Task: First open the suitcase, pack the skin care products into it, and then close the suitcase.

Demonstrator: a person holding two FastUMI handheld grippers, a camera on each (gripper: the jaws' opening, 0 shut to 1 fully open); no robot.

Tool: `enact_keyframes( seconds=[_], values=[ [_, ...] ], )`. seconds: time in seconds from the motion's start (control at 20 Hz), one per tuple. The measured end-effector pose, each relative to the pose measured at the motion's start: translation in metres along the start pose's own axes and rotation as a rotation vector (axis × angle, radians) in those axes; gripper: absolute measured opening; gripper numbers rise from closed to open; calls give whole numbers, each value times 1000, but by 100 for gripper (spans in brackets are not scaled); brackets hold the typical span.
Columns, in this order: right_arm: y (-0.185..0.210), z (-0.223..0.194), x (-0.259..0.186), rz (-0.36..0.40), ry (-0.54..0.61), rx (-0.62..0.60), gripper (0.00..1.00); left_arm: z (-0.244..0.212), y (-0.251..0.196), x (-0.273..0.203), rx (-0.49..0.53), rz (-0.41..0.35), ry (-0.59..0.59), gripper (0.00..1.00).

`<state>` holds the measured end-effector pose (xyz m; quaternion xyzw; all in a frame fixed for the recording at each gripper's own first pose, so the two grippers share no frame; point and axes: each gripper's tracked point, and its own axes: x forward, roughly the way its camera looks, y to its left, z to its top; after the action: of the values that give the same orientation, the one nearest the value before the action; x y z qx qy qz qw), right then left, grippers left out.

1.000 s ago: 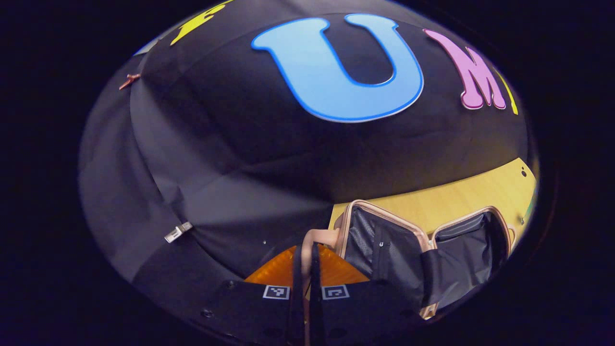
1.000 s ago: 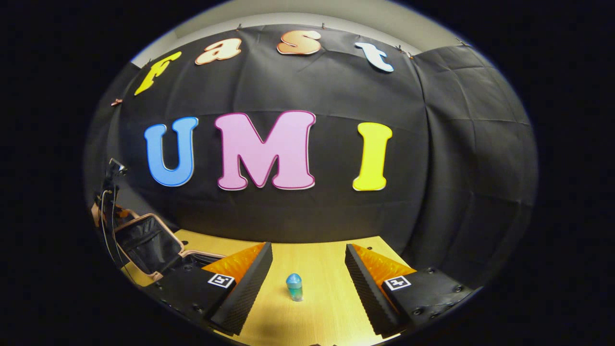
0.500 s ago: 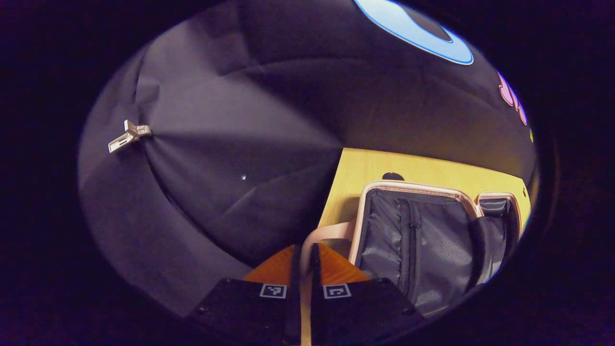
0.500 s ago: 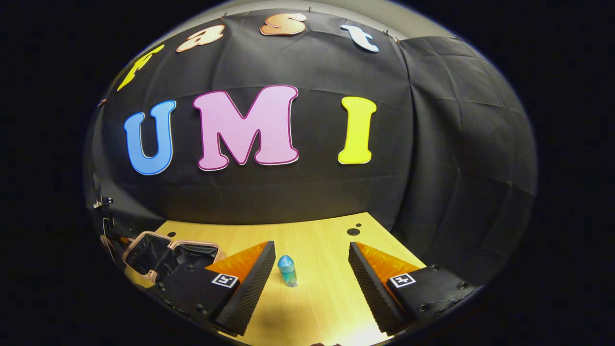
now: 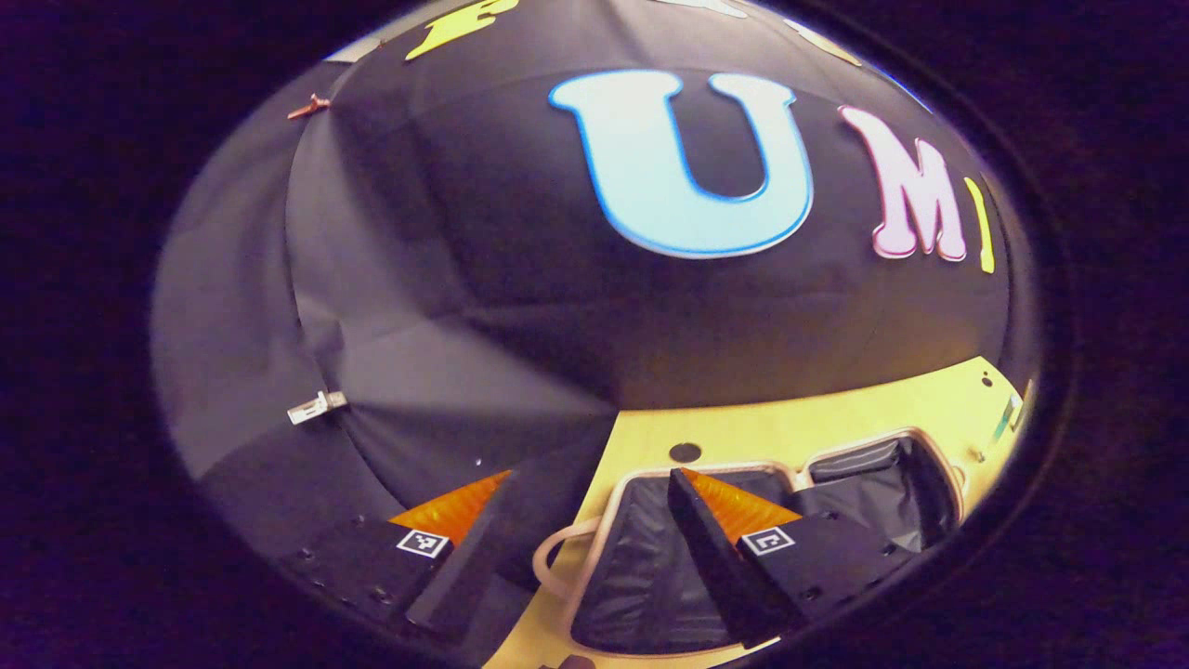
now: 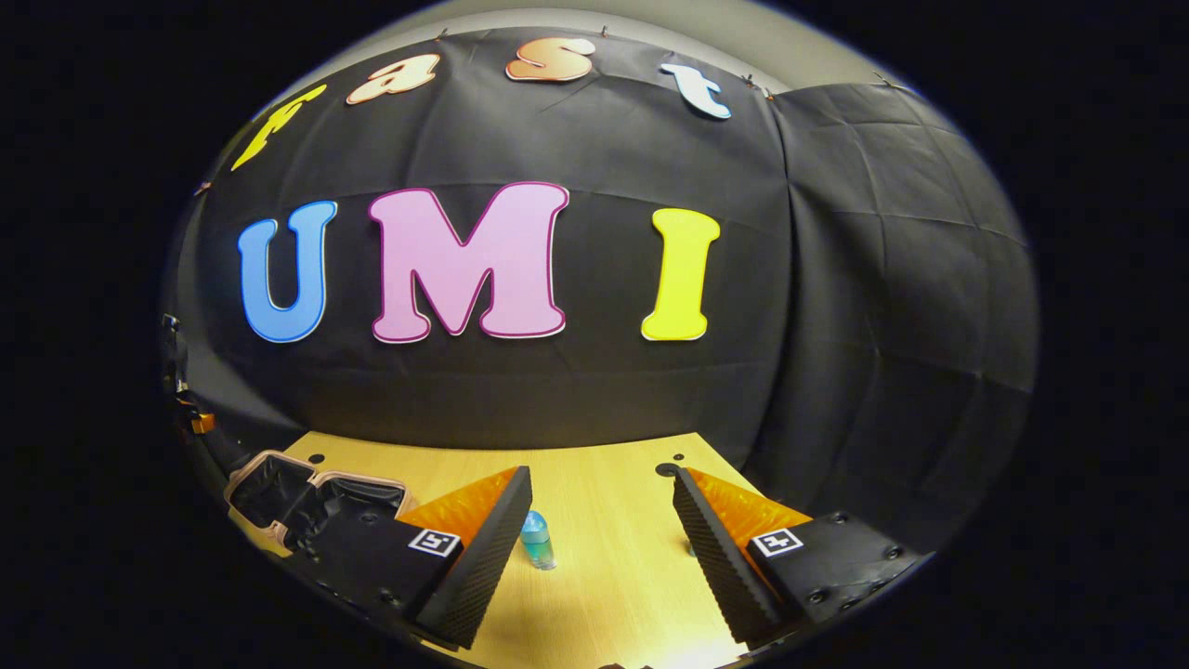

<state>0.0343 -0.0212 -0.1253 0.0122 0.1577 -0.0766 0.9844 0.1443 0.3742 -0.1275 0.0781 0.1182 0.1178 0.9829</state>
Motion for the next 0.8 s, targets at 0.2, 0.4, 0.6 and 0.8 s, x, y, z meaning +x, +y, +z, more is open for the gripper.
enact_keyframes(
  seconds=[0.2,0.4,0.6,0.8],
  values=[
    [-22,4,1,-17,-22,-7,97,71,-98,-88,3,-153,-183,97],
    [-45,-1,7,-31,0,-18,98,89,-248,-170,-58,-342,-195,98],
    [-72,-16,17,-44,13,-13,97,81,-353,-199,-107,-439,-166,98],
    [-99,-55,29,-42,76,-20,97,49,-448,-196,-94,-516,-98,98]
  ],
)
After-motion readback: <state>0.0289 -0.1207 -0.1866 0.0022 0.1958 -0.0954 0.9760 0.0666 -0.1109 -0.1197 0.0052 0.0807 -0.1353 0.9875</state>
